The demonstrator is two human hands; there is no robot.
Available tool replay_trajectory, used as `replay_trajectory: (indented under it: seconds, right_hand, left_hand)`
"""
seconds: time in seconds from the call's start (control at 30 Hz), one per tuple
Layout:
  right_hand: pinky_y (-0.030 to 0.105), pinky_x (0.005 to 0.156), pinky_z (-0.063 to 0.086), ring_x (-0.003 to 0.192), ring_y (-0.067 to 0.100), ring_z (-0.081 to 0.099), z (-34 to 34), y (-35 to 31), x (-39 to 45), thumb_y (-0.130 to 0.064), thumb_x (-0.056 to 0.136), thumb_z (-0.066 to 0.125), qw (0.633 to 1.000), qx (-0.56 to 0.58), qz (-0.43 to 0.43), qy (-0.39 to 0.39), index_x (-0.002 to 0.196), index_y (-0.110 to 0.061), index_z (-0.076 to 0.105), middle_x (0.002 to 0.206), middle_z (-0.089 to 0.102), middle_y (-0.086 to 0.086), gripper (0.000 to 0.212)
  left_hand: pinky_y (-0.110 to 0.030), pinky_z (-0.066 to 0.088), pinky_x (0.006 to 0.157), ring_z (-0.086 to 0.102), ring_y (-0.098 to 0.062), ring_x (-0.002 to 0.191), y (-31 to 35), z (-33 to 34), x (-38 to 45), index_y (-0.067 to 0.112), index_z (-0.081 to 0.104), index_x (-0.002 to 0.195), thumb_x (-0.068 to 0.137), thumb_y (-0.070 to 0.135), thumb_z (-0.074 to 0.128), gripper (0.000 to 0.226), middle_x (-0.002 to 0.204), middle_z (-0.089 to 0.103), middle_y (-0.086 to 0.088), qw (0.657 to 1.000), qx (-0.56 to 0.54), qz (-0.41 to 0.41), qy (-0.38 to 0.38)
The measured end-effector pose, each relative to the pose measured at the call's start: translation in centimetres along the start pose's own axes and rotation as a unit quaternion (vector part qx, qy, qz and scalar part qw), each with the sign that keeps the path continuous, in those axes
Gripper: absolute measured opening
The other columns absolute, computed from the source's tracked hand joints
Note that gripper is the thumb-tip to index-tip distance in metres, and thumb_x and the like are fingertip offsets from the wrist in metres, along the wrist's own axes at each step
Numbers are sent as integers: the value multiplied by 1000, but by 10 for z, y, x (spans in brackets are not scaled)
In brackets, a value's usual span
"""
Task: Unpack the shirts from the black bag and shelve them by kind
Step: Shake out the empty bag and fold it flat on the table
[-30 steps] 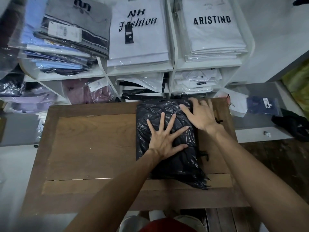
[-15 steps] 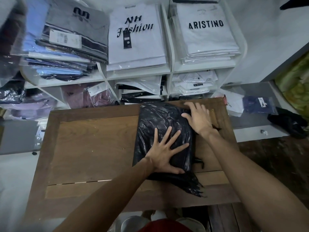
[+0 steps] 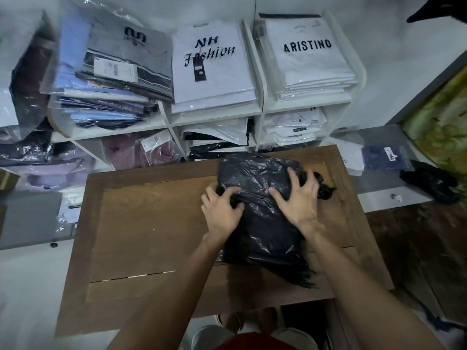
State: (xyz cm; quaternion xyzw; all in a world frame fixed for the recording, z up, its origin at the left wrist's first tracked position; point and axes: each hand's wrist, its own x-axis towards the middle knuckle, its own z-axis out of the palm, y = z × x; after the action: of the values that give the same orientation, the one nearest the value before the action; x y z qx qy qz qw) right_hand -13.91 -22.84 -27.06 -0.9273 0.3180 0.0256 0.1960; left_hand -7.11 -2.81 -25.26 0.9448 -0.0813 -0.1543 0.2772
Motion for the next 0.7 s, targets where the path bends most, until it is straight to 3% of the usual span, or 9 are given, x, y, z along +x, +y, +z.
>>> replay_trajectory:
  seconds: [0.07,0.13,0.2,0.27,0.33,0.43,0.47,0.57,0.7]
  right_hand:
    - [55,124,18,152,46,15,-13,0,-2,-85,82,49,998,-20,57,-13,161,-32,24,166,10,27,98]
    - [56,119,24,147,49,24,-24,-3,-4,-87,74,59,996,-14,74,-54,162,-32,15,164,15,27,112]
    - [58,115,30,143,49,28,-34,-4,-2,-74,66,81,990,52,96,-86,163,-26,8,159,22,27,130]
    - [53,114,36,142,46,34,-46,-1,1,-56,57,96,977,115,130,-123,162,-17,8,154,29,27,142]
    - [41,106,44,136,40,47,-55,4,1,-46,56,100,967,141,168,-131,154,-3,25,146,46,23,131]
    - [36,85,52,109,34,66,-57,-1,-8,-45,69,93,963,137,211,-93,121,11,59,107,67,18,84]
    - [36,85,54,102,32,68,-56,-5,-14,-53,65,93,957,151,225,-102,113,9,64,103,68,14,84]
    - [42,101,54,114,30,65,-38,0,-16,-92,23,79,934,216,246,-141,122,-8,67,125,70,8,131]
    - [43,123,24,150,38,25,-41,-10,-20,-80,64,77,940,167,244,-173,149,-15,51,161,35,15,110]
  left_hand:
    - [-48,33,109,34,-36,128,2,-11,3,45,62,127,88,40,73,41,141,32,-9,995,-51,-75,-44]
    - [-35,34,110,41,-33,124,-6,-18,8,40,65,126,88,29,75,41,134,38,-11,981,-152,-99,-66]
    - [-10,35,102,51,-24,117,-19,-20,13,36,65,124,81,16,81,50,128,51,-10,970,-214,-80,-82]
    - [-11,43,101,63,-20,114,-33,-23,18,39,63,123,76,12,85,58,124,65,-3,965,-229,-59,-110]
    - [-30,52,105,67,-14,114,-45,-28,21,44,62,131,76,11,87,68,126,69,5,956,-233,-40,-175]
    - [-27,52,103,64,-8,118,-54,-41,20,43,52,145,72,-1,87,92,134,64,8,920,-262,-19,-293]
    - [-25,51,103,62,-8,120,-55,-43,19,41,50,148,71,-7,86,97,135,63,7,912,-266,-15,-313]
    - [-25,55,96,62,-15,121,-62,-46,16,47,55,137,65,-21,79,102,137,62,3,907,-305,-22,-290]
    - [-24,59,83,63,-14,113,-63,-54,7,44,56,135,66,-30,68,102,132,61,1,900,-344,-44,-264]
